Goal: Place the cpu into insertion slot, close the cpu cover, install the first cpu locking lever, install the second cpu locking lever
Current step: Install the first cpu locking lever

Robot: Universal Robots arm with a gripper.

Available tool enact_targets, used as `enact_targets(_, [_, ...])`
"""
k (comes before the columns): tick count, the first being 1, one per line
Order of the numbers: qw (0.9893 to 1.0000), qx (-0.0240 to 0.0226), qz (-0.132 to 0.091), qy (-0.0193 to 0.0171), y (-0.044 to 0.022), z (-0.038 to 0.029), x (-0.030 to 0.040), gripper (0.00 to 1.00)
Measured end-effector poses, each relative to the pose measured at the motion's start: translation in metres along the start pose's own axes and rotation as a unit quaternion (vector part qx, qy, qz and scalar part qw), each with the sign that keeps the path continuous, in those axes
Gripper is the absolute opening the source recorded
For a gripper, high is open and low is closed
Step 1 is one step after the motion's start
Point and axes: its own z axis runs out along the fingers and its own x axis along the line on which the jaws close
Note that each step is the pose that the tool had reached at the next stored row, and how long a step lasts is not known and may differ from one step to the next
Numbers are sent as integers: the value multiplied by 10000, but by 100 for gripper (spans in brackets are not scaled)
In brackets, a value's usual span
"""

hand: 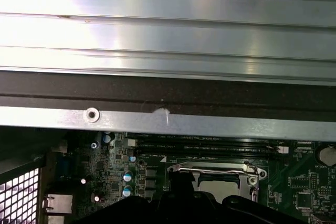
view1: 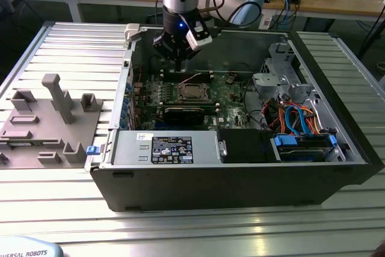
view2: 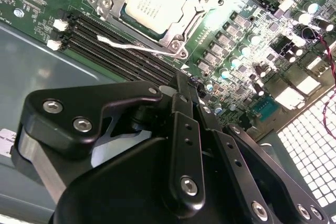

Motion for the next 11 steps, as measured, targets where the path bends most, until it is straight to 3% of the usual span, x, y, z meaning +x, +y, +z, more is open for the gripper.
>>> enact_targets(11, [10000, 0, 0, 0, -2, 0, -51, 11])
